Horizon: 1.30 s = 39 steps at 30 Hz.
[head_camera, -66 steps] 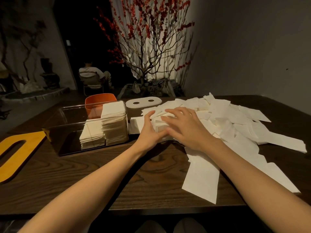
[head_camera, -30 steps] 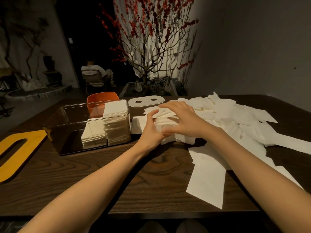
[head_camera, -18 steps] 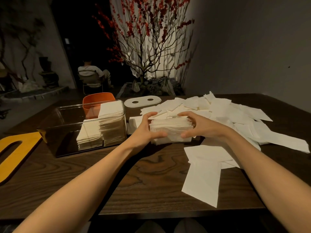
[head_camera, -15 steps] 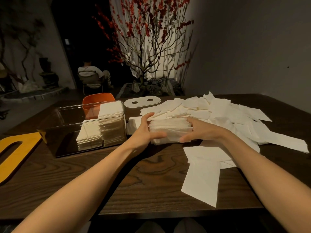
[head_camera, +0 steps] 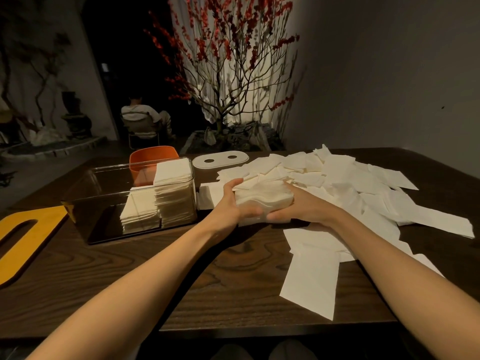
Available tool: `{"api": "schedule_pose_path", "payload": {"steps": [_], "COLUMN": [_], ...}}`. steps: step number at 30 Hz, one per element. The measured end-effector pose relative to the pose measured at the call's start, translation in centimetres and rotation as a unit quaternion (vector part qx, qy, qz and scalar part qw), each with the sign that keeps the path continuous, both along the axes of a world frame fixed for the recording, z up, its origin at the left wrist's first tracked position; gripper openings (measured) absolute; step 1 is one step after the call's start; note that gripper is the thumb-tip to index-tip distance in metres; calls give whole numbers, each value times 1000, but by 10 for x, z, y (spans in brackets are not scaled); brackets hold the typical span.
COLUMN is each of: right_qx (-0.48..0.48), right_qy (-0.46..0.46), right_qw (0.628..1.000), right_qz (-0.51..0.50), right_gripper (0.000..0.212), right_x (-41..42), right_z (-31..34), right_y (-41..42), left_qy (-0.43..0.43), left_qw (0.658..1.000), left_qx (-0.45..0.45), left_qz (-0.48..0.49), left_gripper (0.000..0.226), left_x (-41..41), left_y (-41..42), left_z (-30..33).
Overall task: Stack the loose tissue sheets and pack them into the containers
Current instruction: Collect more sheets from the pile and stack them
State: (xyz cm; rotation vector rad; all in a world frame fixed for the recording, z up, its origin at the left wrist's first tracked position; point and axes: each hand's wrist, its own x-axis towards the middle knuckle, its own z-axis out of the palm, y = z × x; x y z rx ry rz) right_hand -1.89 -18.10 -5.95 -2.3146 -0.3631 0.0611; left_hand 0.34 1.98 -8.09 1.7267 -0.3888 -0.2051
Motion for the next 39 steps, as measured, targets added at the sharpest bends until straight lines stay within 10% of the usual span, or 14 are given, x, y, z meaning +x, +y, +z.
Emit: {"api": "schedule_pose_path", "payload": {"steps": [4,15,39], "right_qx": [-18,113,-113], "right_qy": [-12,-38,-200], "right_qw": [998,991,967], "right_qz": [-51,-63,-107], "right_gripper": [82,7,10], "right_x": [1,-8,-7], "right_z": [-2,11,12], "right_y": [1,-25,-8], "left_qy": [-14,-40,-42], "left_qw": [1000,999,999], "left_qx": [11,16,-8], "left_qz": [10,20,2], "left_gripper": [67,59,76], "left_x": [3,6,-1], "left_y": [8,16,14], "left_z": [0,0,5]}}
